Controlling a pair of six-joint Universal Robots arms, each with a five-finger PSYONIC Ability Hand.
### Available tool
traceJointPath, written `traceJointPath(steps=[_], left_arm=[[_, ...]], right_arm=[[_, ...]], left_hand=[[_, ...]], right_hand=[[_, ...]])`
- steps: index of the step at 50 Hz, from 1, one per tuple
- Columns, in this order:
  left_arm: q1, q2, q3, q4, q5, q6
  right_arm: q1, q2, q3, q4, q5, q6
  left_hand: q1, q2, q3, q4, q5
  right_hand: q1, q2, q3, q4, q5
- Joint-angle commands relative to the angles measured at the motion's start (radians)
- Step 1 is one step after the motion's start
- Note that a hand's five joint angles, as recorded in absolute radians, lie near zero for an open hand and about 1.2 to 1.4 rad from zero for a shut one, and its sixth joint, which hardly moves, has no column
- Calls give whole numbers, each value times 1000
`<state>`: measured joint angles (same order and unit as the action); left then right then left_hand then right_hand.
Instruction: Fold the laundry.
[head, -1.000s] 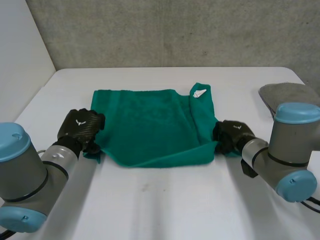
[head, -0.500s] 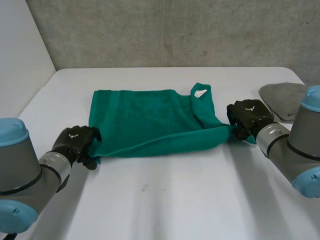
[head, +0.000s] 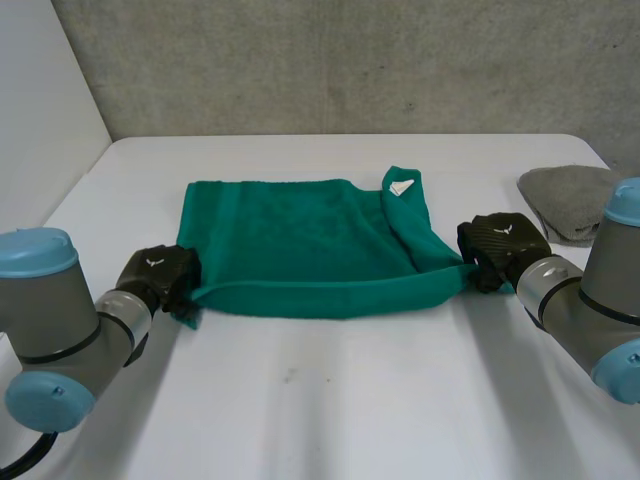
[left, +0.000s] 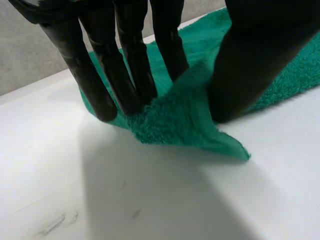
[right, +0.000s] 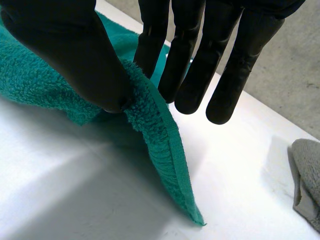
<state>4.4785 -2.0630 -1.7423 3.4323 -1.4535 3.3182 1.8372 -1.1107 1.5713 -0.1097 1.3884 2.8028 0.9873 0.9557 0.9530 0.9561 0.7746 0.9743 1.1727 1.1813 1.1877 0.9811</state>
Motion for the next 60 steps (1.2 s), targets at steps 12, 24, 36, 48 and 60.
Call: traceJointPath(steps=[12,24,36,48,60], left_arm=[[-1,429,-20,-202,12,98],[-8,623,-121,-393,13,453],[-31,203,9,-216,4,503],[-73,12,559,-59,-71,501],[-79,162,733,245,-140,356]], right_arm=[[4,-231,-131,427,12,-494],[1,-436,-62,679,18,-649],[16,-88,-114,587,89,-675],[13,160,-828,576,78,-286],[16,-14,-1033,208,69,-54]], left_hand=[[409,441,443,440,447],[409,441,443,440,447],[409,441,443,440,447],[409,441,443,440,447],[409,441,443,440,447]], right_hand=[[422,224,215,209,241],[422,224,215,209,241],[422,224,215,209,241],[422,224,215,209,241],[422,224,215,209,241]])
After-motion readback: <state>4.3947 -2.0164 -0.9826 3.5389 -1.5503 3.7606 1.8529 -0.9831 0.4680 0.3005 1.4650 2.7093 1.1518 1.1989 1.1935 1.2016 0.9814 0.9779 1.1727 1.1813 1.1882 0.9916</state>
